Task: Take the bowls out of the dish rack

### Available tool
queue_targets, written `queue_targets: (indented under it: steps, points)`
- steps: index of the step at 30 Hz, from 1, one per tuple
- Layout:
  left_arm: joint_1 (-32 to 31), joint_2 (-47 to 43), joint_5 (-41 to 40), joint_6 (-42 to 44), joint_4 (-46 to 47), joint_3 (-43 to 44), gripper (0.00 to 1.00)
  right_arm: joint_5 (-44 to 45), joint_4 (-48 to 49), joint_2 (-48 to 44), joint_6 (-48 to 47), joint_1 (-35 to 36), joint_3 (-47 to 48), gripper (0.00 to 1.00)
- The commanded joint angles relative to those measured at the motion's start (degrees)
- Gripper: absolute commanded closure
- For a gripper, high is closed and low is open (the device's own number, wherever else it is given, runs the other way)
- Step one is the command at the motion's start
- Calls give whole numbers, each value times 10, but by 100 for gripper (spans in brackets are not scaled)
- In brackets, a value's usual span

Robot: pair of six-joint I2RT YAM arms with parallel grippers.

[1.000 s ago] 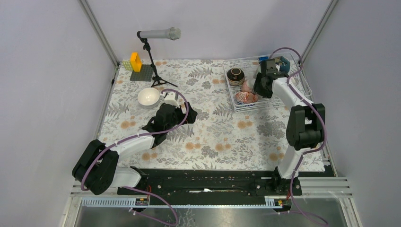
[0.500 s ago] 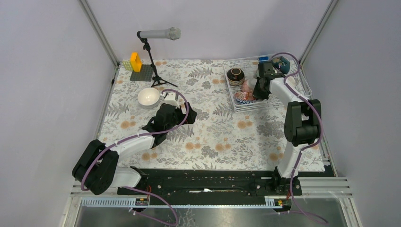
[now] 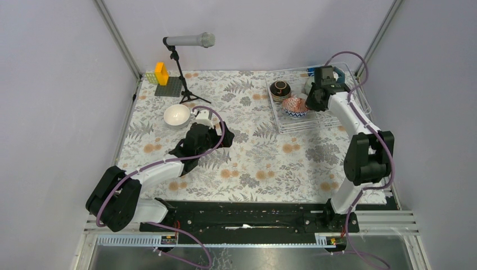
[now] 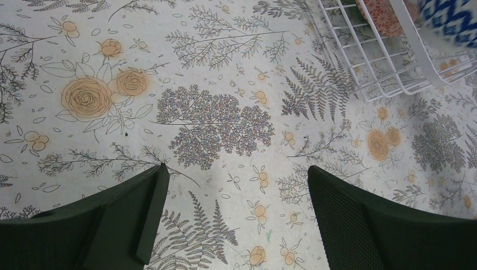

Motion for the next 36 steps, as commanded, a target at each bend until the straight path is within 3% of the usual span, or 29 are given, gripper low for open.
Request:
queue_targets:
  steps: [1,7,12,21,26,33,36]
  points:
    - [-3,-9,-10,8,15,27,1,-6,14,-68,-8,2,43,100]
    - [-4,-25,-24,7,13,22,1,-162,89,-120,-41,6,5,100]
    - [-5,-50,-81,-10,-6,14,1,-271,126,-97,-57,34,13,100]
    - [-4,-85,-340,-123,-135,33,1,-271,158,-1,-53,139,78,99]
    - [-5,-111,-433,-196,-177,25,1,-242,166,58,-57,183,122,97]
    - [-4,-112,-432,-182,-166,21,1,-207,217,150,-36,216,162,97]
    - [-5,-112,-338,-100,-120,19,1,-170,221,185,-35,234,190,97]
